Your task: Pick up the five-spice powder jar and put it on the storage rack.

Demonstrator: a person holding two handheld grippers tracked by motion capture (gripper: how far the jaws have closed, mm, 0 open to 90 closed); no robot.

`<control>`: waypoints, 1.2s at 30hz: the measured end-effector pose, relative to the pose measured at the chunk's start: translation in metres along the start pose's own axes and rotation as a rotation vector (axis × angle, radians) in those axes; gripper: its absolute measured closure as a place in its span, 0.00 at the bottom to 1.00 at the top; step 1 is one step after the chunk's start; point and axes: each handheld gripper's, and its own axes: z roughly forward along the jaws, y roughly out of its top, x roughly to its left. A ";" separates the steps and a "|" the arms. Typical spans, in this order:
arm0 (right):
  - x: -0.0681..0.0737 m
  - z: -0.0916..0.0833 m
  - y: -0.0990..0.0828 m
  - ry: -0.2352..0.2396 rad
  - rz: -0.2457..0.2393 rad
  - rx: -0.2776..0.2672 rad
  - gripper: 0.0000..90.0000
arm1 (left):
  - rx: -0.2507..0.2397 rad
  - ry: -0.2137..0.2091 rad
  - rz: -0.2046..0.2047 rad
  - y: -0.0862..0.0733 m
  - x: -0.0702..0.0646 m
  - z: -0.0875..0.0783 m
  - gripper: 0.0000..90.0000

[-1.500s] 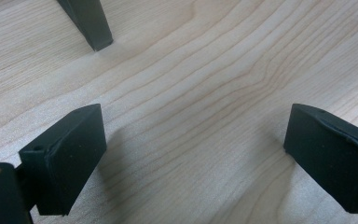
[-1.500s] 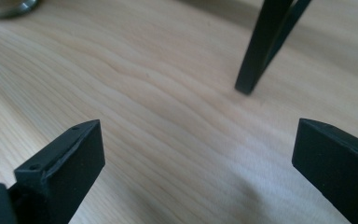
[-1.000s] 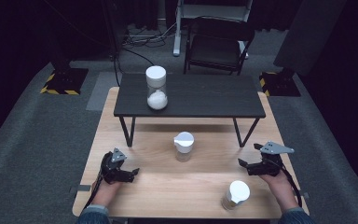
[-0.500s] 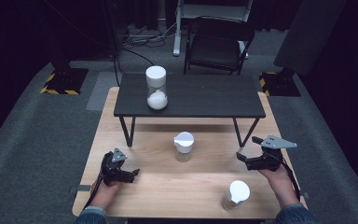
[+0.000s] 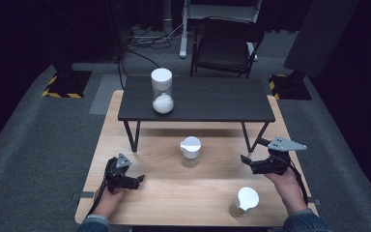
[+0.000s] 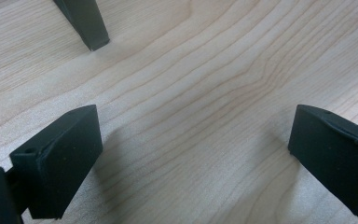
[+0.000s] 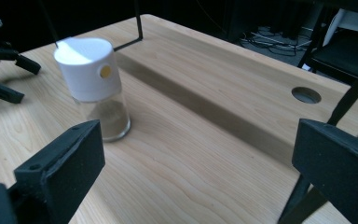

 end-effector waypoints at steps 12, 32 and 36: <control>0.023 -0.005 0.028 -0.023 -0.031 -0.014 0.02 | 0.000 0.000 0.000 0.000 0.000 0.000 0.03; 0.063 -0.003 0.060 -0.004 -0.063 -0.051 0.02 | 0.001 0.000 -0.001 0.000 0.000 0.000 0.03; 0.073 -0.001 0.063 -0.008 -0.063 -0.053 0.02 | 0.001 0.000 -0.001 0.000 0.000 0.000 0.03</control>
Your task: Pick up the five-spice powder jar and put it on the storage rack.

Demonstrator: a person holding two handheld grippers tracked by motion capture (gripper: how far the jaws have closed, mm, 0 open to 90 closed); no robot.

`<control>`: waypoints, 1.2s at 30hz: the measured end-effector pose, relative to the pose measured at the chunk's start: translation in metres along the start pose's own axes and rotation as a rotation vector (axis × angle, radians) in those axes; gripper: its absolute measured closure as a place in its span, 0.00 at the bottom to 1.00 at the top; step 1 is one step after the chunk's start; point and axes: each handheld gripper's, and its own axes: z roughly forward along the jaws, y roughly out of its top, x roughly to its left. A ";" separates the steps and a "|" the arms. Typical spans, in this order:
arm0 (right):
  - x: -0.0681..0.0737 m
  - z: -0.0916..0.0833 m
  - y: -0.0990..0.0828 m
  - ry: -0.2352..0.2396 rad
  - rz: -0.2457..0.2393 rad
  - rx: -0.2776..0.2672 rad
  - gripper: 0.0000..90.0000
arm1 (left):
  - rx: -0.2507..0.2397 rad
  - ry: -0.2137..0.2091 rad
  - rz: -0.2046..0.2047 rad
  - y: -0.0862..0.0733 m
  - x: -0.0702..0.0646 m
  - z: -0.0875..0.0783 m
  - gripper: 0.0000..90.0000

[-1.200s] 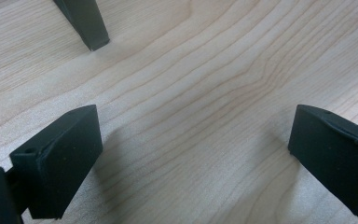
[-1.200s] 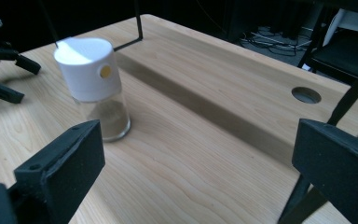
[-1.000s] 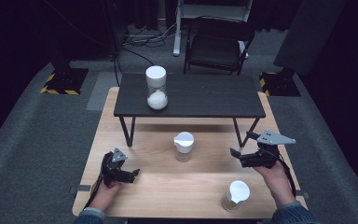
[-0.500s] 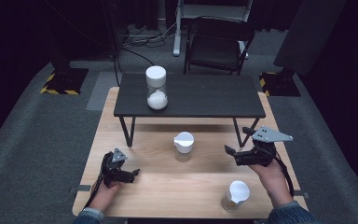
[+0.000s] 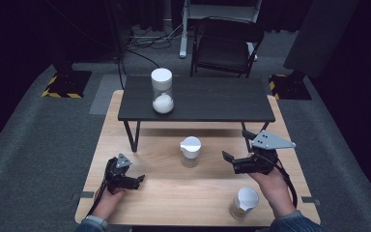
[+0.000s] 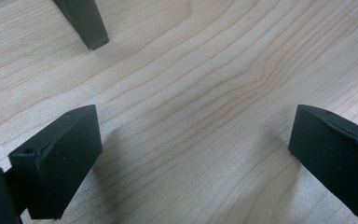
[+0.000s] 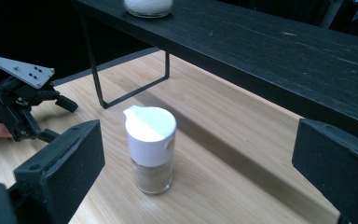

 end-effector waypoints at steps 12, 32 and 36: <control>0.029 0.015 0.019 0.009 -0.013 -0.001 0.02 | 0.007 0.009 -0.002 0.001 -0.002 0.001 0.00; 0.061 0.042 0.034 0.000 0.002 -0.039 0.02 | 0.010 0.010 -0.003 0.001 -0.003 0.000 0.00; 0.066 0.048 0.034 -0.002 0.011 -0.034 0.02 | 0.010 0.010 -0.003 0.001 -0.003 0.000 0.00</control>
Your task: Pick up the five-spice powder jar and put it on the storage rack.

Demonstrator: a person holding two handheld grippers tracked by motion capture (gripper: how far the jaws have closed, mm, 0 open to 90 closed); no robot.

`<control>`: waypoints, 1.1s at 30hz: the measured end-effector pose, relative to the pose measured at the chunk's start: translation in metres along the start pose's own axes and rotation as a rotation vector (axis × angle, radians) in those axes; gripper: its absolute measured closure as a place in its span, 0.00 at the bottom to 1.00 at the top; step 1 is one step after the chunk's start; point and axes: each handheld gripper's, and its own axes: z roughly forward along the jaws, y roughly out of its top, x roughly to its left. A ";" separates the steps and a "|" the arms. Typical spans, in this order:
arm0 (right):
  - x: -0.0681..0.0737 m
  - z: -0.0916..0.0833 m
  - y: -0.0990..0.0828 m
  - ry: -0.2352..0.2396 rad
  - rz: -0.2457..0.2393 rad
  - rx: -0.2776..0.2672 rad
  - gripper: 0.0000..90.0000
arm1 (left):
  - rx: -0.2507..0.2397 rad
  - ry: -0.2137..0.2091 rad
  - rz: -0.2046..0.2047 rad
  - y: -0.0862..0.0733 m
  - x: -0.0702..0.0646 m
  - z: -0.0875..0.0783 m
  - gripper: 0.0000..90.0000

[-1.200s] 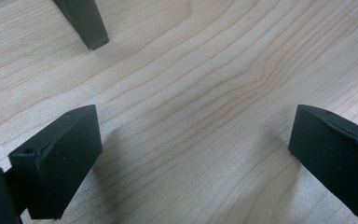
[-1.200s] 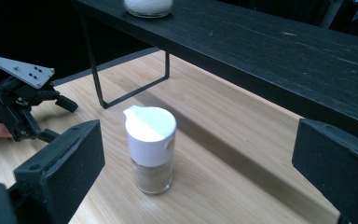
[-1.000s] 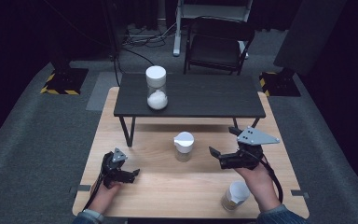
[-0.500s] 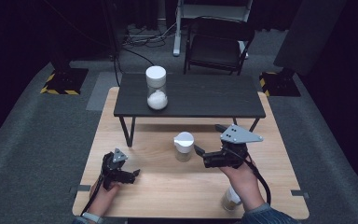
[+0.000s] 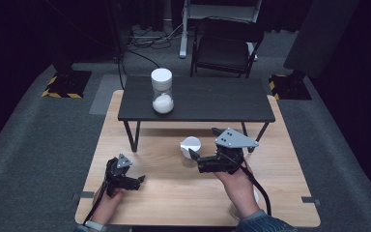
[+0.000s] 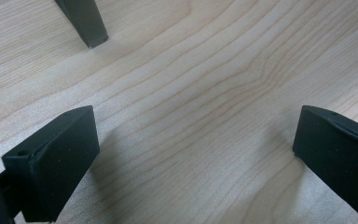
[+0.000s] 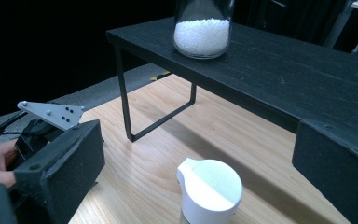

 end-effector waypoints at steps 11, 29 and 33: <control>0.015 0.016 -0.003 -0.012 0.024 -0.016 0.02 | 0.000 0.000 0.000 0.000 0.000 0.000 0.00; 0.021 0.039 -0.021 -0.090 0.079 0.004 0.01 | -0.002 0.001 0.000 0.000 0.000 0.000 0.00; 0.024 0.043 -0.023 -0.102 0.076 0.013 0.01 | -0.001 0.000 -0.002 0.000 0.000 0.000 0.00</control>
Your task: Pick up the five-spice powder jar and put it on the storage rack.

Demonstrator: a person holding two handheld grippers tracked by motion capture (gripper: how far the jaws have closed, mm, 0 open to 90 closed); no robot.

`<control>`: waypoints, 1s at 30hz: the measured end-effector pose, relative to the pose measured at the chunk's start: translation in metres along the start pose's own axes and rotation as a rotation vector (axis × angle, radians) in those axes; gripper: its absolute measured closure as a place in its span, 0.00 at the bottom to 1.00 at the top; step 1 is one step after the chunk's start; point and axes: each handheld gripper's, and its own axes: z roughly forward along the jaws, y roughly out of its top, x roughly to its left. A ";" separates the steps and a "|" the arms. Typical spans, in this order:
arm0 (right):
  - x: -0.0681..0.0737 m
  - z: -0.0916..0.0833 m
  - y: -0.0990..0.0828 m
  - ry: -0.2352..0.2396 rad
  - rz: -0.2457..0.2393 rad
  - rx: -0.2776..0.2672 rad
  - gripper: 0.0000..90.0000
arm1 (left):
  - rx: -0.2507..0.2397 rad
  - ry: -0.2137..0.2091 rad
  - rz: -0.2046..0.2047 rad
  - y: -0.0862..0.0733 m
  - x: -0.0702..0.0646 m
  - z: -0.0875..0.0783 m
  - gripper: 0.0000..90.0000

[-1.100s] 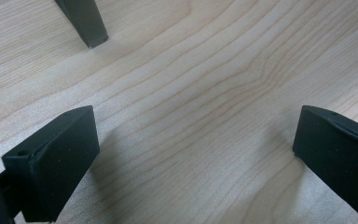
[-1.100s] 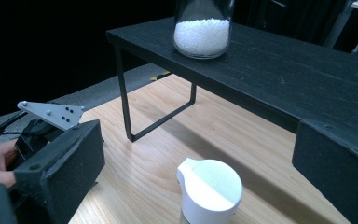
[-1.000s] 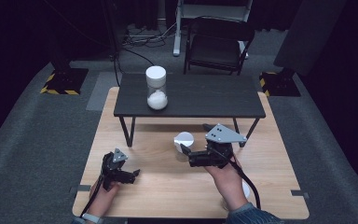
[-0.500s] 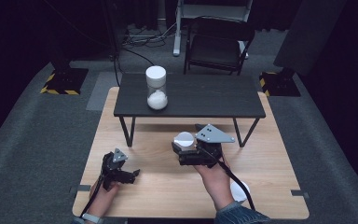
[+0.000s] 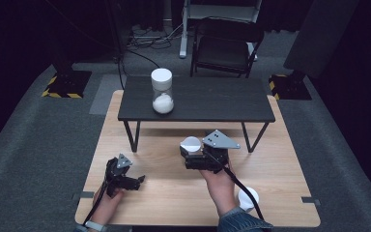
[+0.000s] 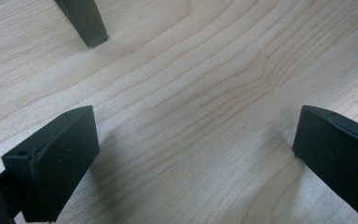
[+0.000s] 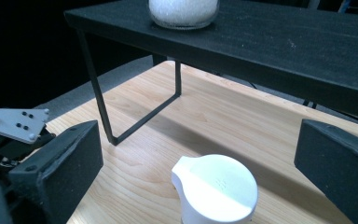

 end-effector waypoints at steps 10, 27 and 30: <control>-0.002 0.012 -0.008 -0.030 0.011 0.035 0.01 | 0.000 0.000 0.000 0.000 0.000 0.000 0.00; 0.006 0.016 -0.015 -0.045 0.005 0.045 0.01 | 0.000 0.000 0.000 0.000 0.000 0.000 0.00; 0.005 0.017 -0.015 -0.048 0.009 0.054 0.01 | 0.000 0.000 0.000 0.000 0.000 0.000 0.00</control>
